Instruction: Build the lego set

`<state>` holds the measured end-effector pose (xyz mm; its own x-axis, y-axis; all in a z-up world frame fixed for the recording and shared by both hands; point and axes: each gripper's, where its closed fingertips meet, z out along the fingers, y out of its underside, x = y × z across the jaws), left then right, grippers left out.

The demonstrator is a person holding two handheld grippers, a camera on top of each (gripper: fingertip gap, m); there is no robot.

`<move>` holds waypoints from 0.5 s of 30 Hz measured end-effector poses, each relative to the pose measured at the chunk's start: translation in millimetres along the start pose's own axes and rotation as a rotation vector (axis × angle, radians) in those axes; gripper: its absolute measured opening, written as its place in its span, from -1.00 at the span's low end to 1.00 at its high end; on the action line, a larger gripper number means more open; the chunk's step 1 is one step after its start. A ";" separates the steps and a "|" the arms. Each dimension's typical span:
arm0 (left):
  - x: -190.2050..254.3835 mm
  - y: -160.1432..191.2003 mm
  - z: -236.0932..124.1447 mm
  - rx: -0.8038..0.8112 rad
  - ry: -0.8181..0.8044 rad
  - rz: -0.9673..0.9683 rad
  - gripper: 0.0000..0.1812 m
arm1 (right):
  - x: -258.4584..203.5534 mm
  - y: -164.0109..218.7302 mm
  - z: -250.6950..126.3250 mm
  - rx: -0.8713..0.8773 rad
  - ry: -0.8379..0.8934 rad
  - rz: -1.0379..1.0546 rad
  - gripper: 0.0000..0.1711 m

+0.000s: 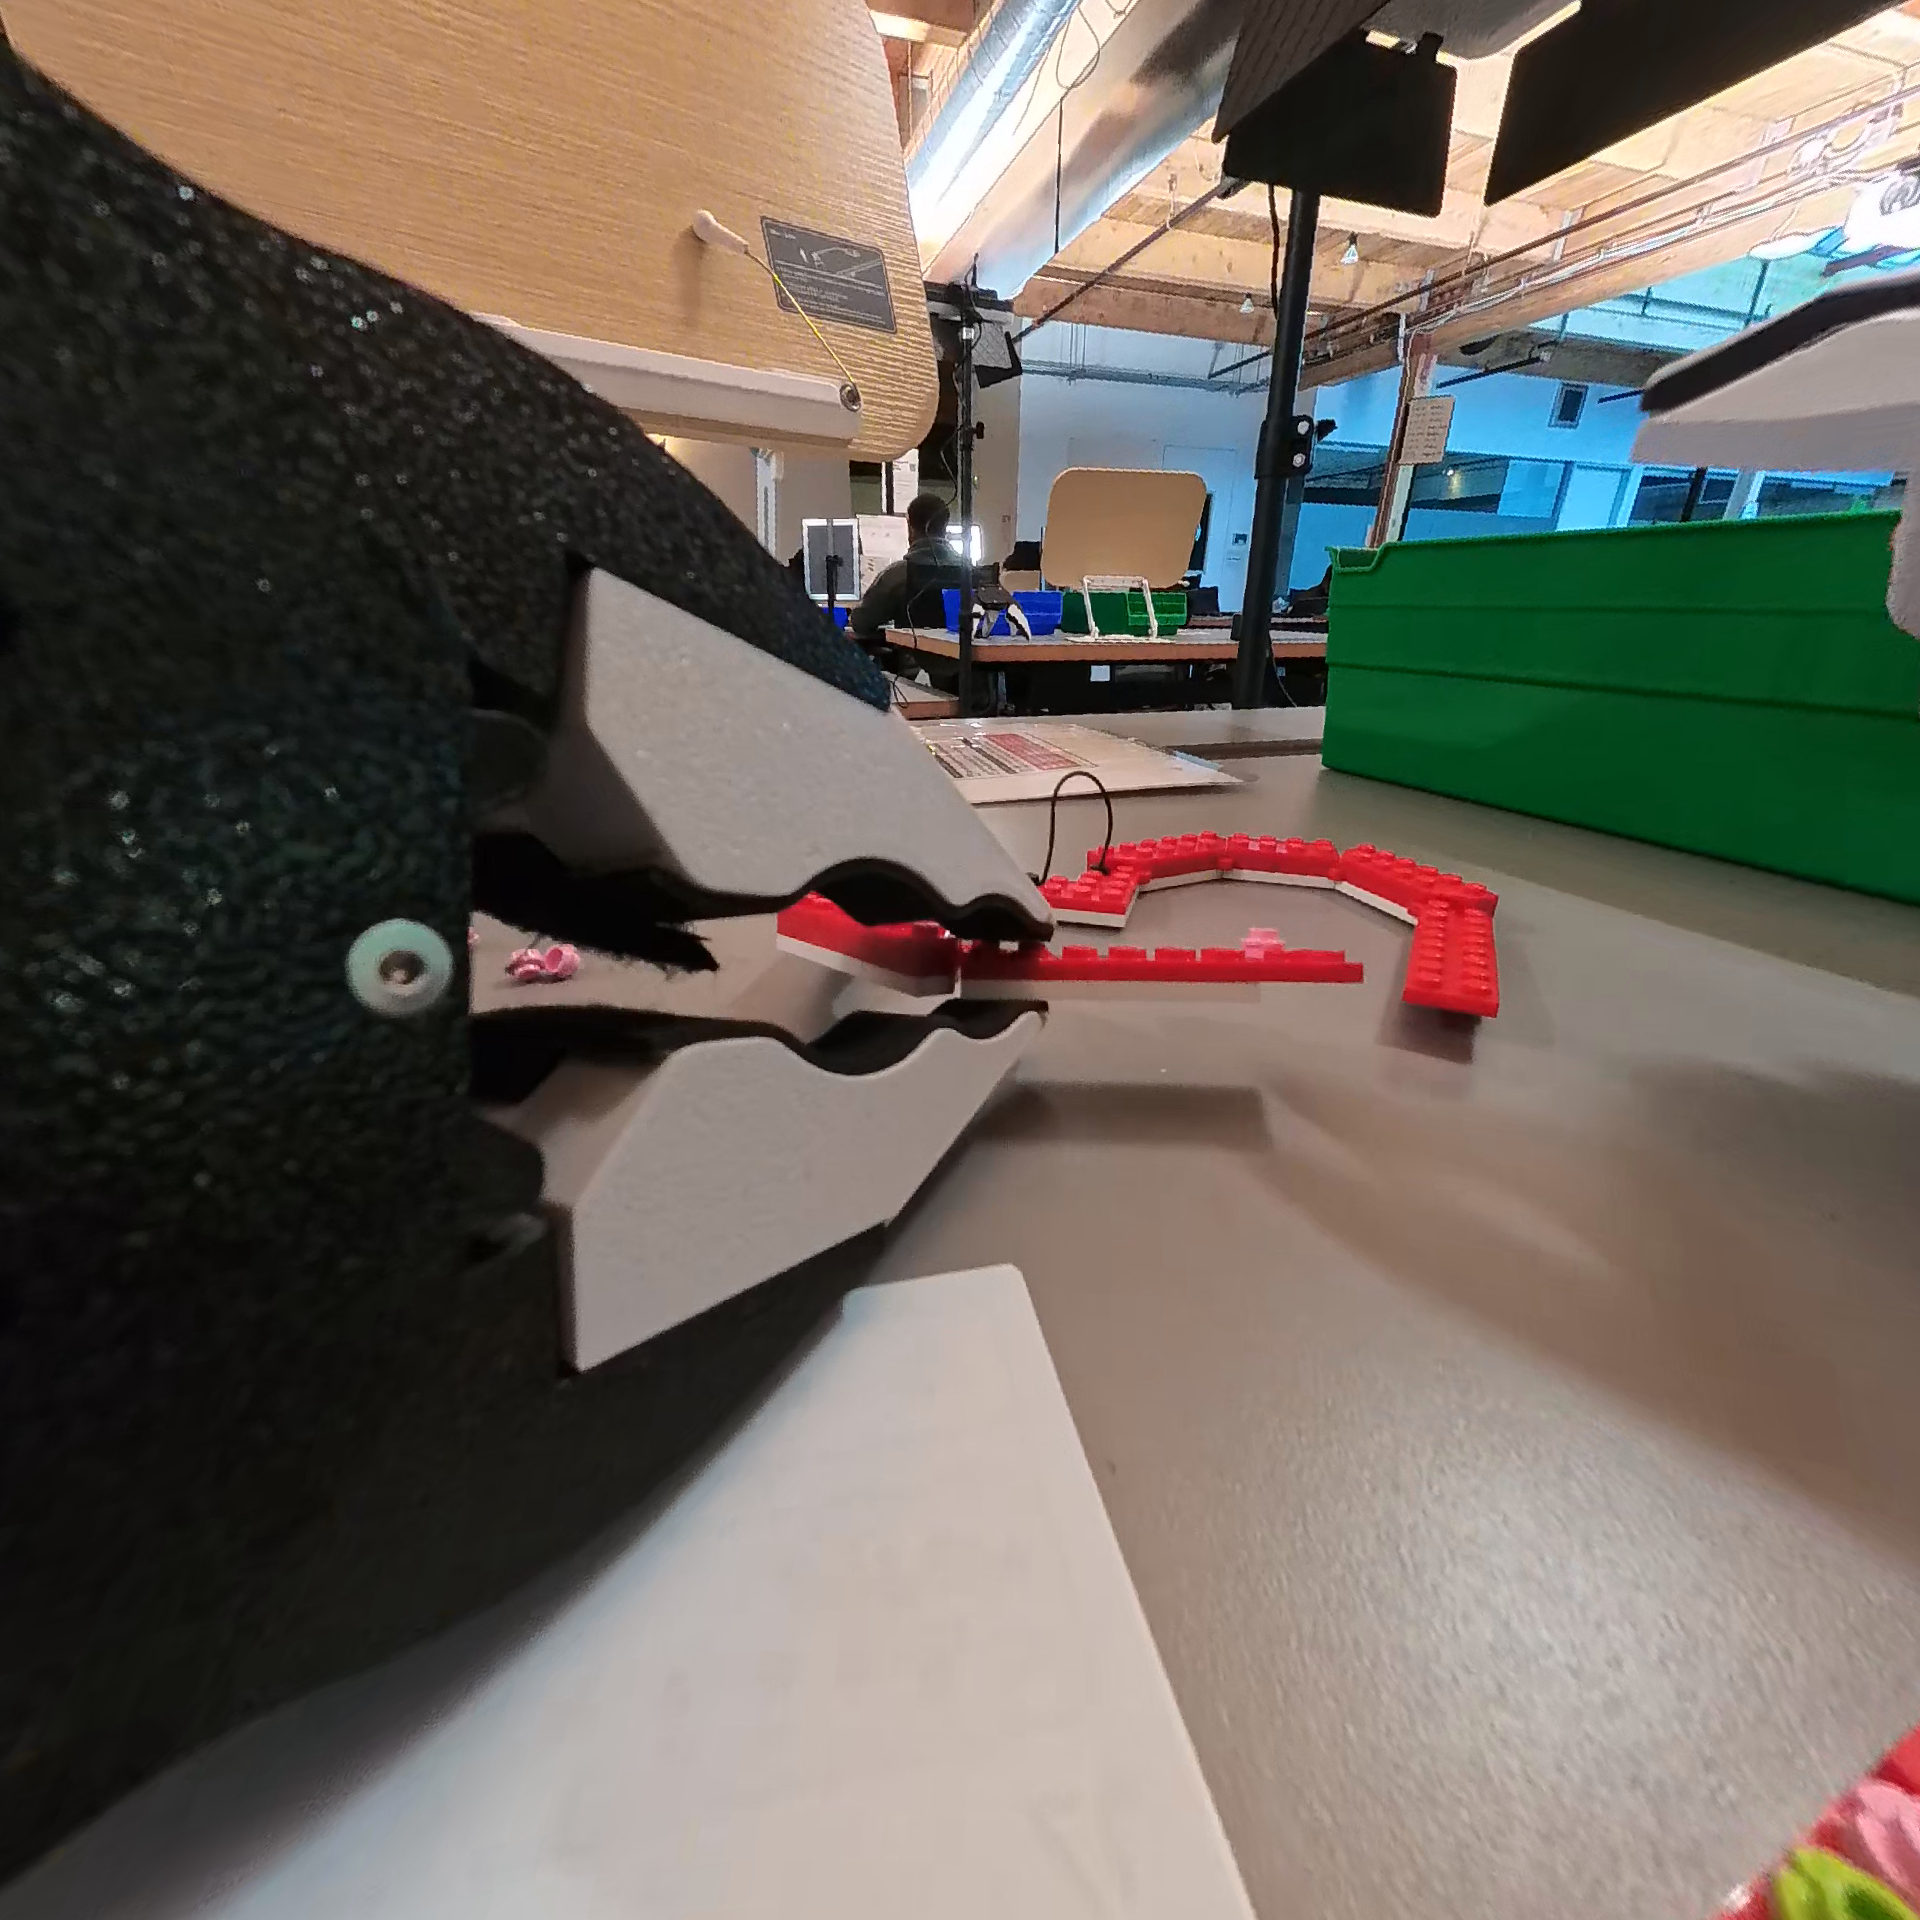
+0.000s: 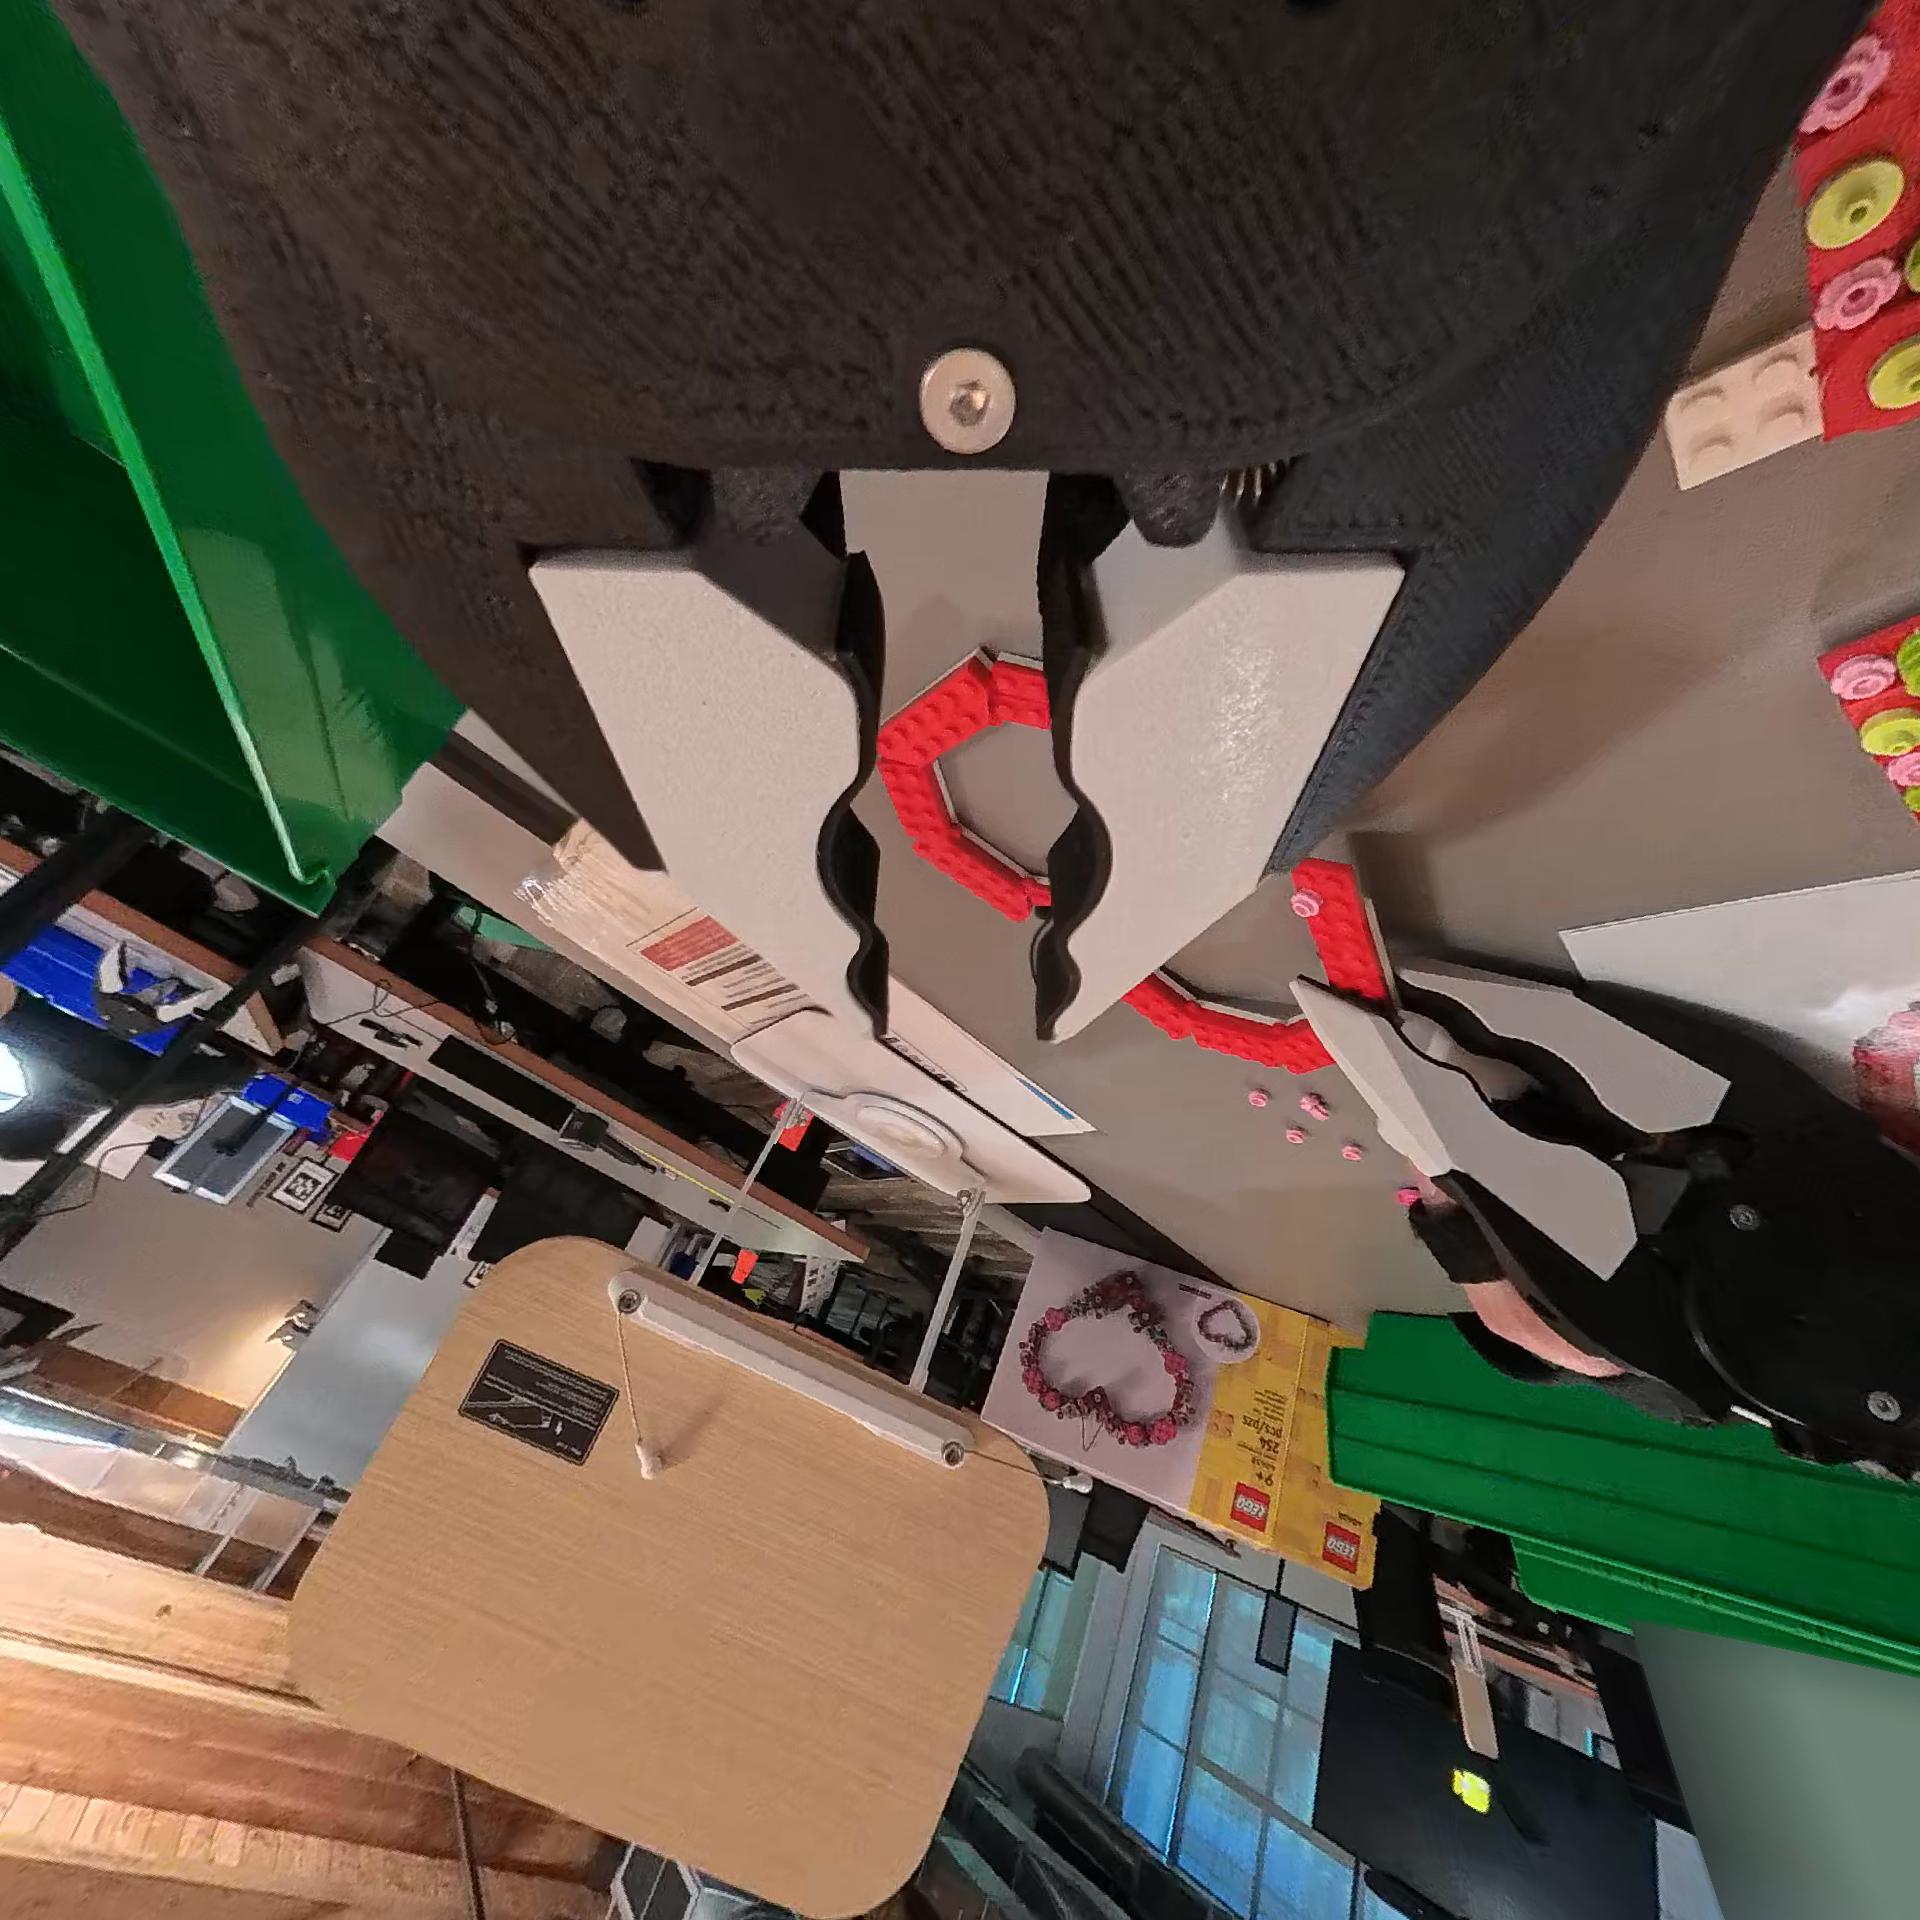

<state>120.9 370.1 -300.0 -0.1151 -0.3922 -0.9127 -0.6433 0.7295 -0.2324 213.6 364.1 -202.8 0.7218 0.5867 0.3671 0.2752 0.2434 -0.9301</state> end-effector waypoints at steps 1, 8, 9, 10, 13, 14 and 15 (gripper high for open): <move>0.2 0.0 0.1 0.001 0.001 0.000 -0.92 | -0.9 -0.1 0.6 -0.004 -0.009 0.004 -0.69; 2.4 -0.3 0.8 -0.007 0.007 0.025 -0.92 | -12.0 -6.8 11.5 -0.088 -0.119 0.013 -0.68; 3.2 -0.3 1.0 -0.011 0.006 0.038 -0.92 | -14.3 -10.2 14.9 -0.097 -0.142 0.020 -0.68; 3.9 -0.6 1.2 -0.015 0.006 0.052 -0.92 | -17.6 -14.4 19.3 -0.102 -0.173 0.030 -0.69; 4.6 -2.4 1.3 -0.020 -0.001 0.081 -0.92 | -27.2 -24.5 39.0 -0.142 -0.282 0.058 -0.72; 4.7 -2.8 1.2 -0.021 -0.002 0.087 -0.92 | -31.7 -27.0 47.8 -0.164 -0.331 0.068 -0.73; 4.6 -2.7 1.2 -0.023 -0.003 0.090 -0.92 | -36.3 -28.9 57.6 -0.188 -0.379 0.077 -0.74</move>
<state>123.0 367.0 -304.0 -0.1707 -0.3239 -0.9306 -0.6479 0.7485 -0.1416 142.9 380.3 -188.4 0.4703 0.8485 0.2427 0.3659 0.0627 -0.9285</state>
